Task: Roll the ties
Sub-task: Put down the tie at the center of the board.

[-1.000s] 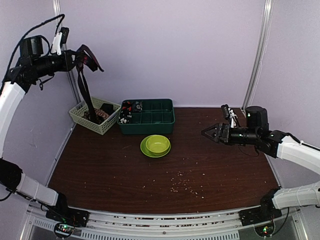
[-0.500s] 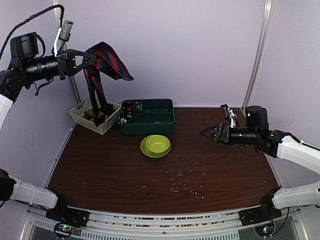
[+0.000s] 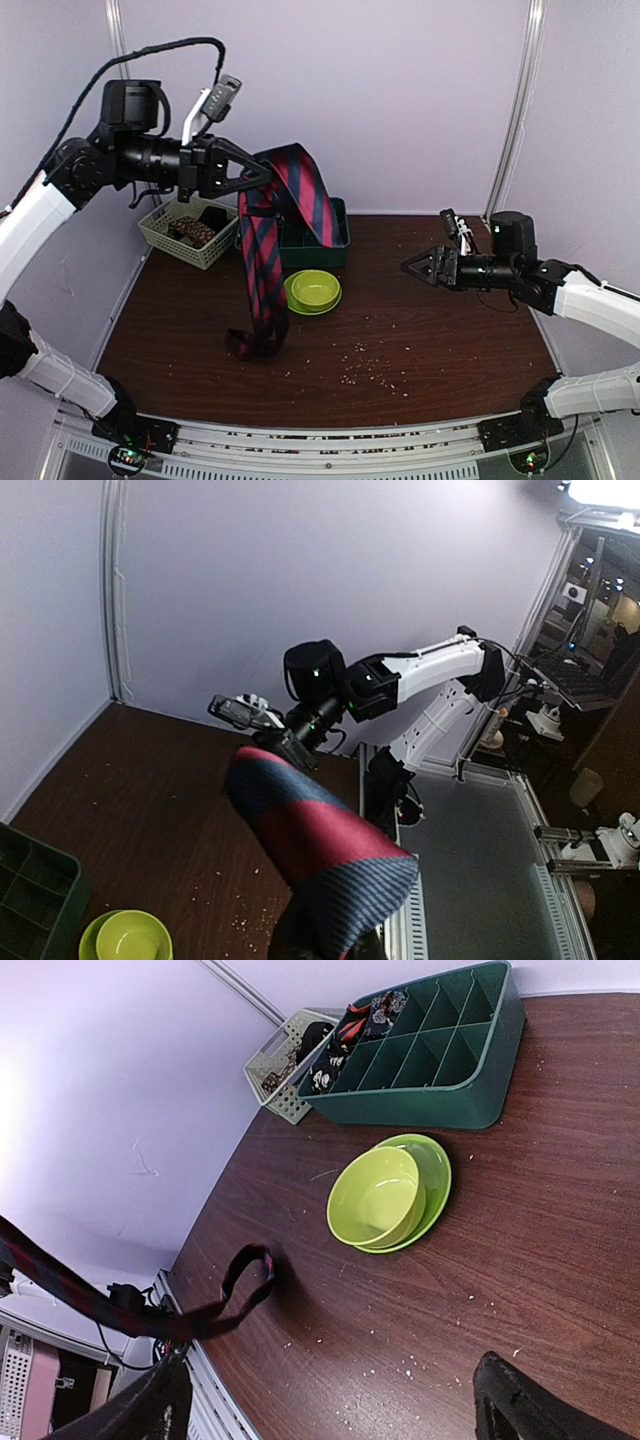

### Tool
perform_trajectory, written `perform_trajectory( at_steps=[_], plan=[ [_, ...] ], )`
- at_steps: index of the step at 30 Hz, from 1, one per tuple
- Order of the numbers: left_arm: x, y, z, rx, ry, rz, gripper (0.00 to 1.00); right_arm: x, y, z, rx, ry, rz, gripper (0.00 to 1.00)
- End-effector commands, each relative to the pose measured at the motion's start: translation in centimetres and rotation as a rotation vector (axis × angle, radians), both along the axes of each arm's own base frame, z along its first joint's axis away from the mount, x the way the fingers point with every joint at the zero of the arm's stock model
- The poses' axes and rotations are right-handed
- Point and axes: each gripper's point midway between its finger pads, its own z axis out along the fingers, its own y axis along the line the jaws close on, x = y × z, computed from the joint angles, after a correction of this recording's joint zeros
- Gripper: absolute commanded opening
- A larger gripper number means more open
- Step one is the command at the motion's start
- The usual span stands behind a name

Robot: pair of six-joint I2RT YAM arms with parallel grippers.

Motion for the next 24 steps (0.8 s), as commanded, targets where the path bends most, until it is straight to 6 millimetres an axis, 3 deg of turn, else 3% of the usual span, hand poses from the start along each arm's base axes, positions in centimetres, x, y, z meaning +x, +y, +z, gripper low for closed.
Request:
perform_trajectory(
  at_steps=[1,6,11,16,20,22,24],
  plan=[
    [0.3,-4.0,-3.1,0.032,0.03,-0.1,0.0,-0.1,-0.2,1.8,0.0,-0.046,-0.009,0.98],
    [1.8,-9.1,-9.3,0.12,0.096,-0.116,0.0,0.0,-2.0,1.4,-0.077,-0.069,-0.088,0.98],
    [4.1,-15.2,-17.5,0.267,0.164,-0.095,0.0,0.0,-5.9,1.1,-0.191,-0.08,-0.254,0.98],
    [5.3,-21.3,-22.9,0.383,0.154,-0.084,0.0,-0.8,-9.6,0.1,-0.29,-0.068,-0.391,0.99],
    [7.5,-25.0,-25.1,0.394,0.18,-0.037,0.0,-1.7,-9.9,-0.9,-0.29,-0.046,-0.388,1.0],
    [8.6,-25.7,-25.5,0.396,0.174,0.0,0.19,-1.9,-9.6,-1.2,-0.282,-0.036,-0.367,0.99],
    [9.4,-25.2,-25.8,0.433,0.149,0.04,0.34,-2.0,-9.2,-1.6,-0.284,-0.021,-0.341,0.99]
  ],
)
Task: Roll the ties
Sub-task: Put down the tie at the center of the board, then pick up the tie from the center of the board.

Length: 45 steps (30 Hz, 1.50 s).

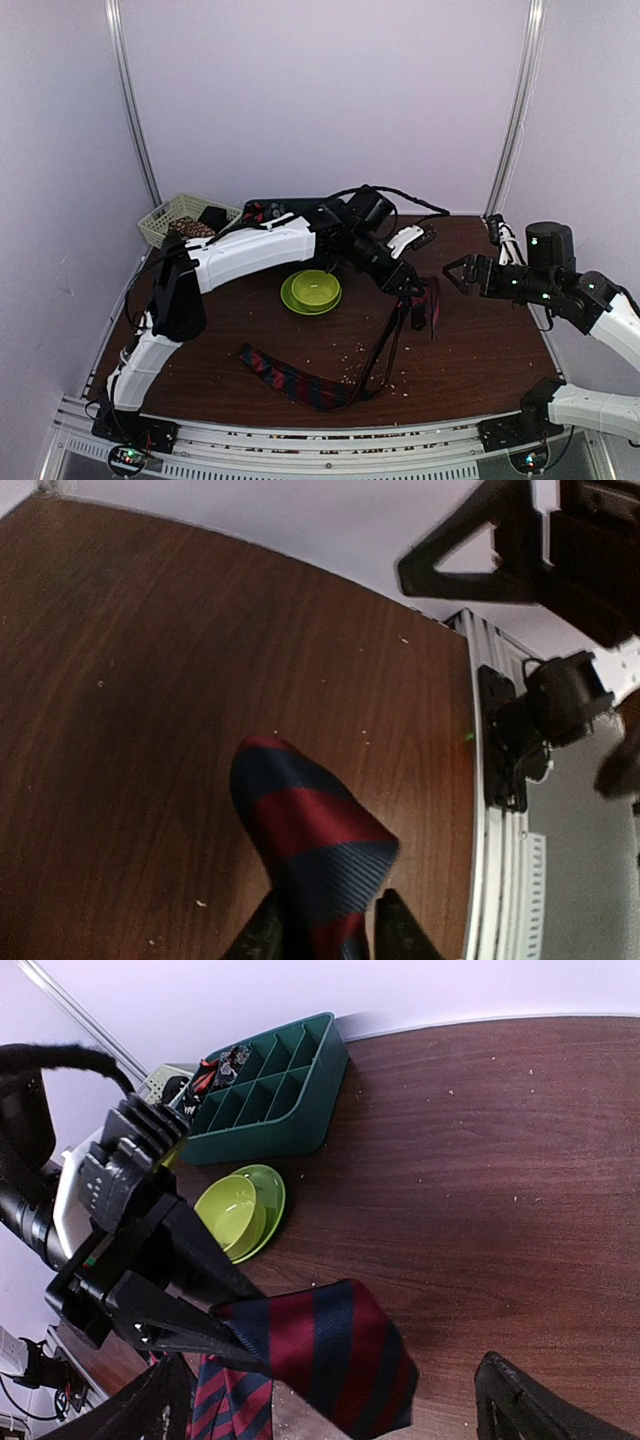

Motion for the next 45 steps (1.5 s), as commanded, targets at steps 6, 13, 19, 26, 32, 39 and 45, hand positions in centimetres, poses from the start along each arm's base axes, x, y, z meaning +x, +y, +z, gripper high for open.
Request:
perform_trajectory(
  at_steps=[6,13,19,26,32,39,45],
  plan=[
    [3.6,8.8,3.1,0.101,-0.154,0.208,0.65,-0.3,1.6,-3.0,-0.04,0.104,0.105,0.96],
    [0.4,19.0,-0.6,0.225,-0.201,0.275,0.67,-0.2,3.7,-6.0,-0.16,0.173,0.19,0.89],
    [-4.0,21.1,-2.5,0.157,-0.177,0.247,0.7,2.0,4.0,-8.2,-0.429,0.165,0.204,0.87],
    [-5.8,18.4,-3.4,0.102,-0.26,0.265,0.72,4.7,4.7,-9.7,-0.689,0.181,0.237,0.95],
    [-6.0,16.7,-2.1,-0.005,-0.308,0.301,0.78,5.9,5.5,-11.8,-0.814,0.197,0.281,0.95],
    [-4.4,20.1,-4.5,0.192,-0.385,0.349,0.8,6.9,4.3,-15.1,-0.989,0.275,0.293,0.91],
    [-2.1,26.5,-5.1,0.242,-0.301,0.517,0.79,6.8,4.6,-17.2,-0.999,0.319,0.322,0.83]
  ],
)
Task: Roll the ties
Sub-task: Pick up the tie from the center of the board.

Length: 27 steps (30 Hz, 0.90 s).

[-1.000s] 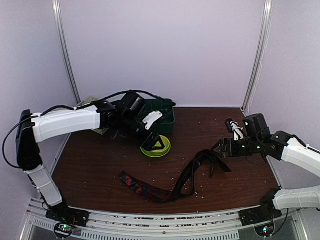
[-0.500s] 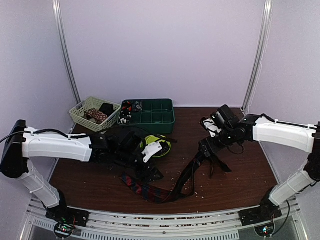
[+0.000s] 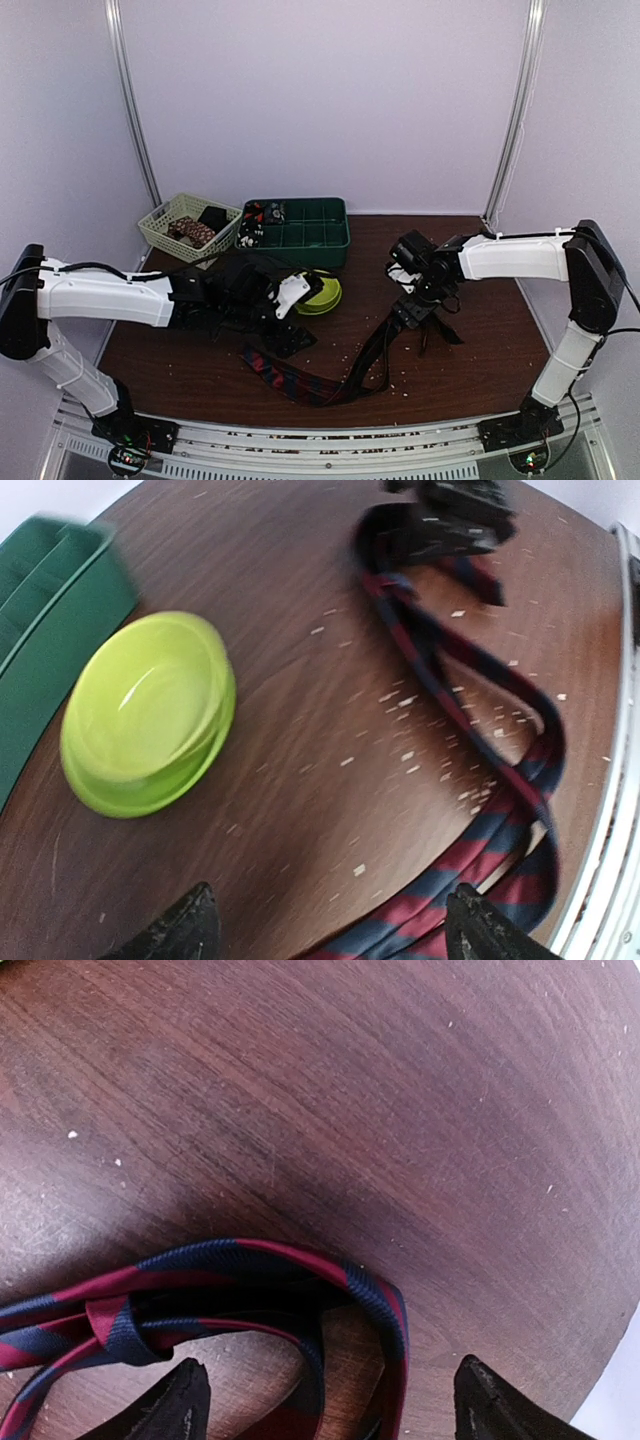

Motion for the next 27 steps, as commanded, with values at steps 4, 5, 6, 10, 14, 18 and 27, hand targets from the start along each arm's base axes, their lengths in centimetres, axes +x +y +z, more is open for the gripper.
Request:
perform_trajectory(
  at_steps=[4,5,6,10,14,18,27],
  plan=[
    [2.9,7.4,0.7,-0.041,0.032,0.232,0.79,-0.3,-0.3,-1.8,-0.05,0.056,0.001,0.61],
    [3.3,8.1,0.5,-0.047,0.051,0.262,0.78,-0.5,-0.4,-2.0,-0.056,0.067,-0.009,0.51],
    [3.6,8.8,0.1,-0.05,0.077,0.289,0.77,-0.8,-0.6,-2.2,-0.056,0.084,-0.022,0.43],
    [2.9,8.2,-0.5,-0.069,0.163,0.249,0.72,-2.5,-0.4,-1.9,-0.001,0.147,-0.064,0.08],
    [-0.9,3.8,0.6,-0.082,0.079,0.028,0.73,-3.7,-0.1,-0.3,0.104,0.134,-0.098,0.0],
    [-2.1,0.8,0.4,-0.105,0.042,-0.039,0.75,-3.6,0.1,2.7,0.199,0.063,-0.119,0.0],
    [-0.8,-4.3,6.2,-0.368,-0.172,0.004,0.79,-4.8,2.6,15.5,0.585,-0.125,-0.046,0.0]
  ],
)
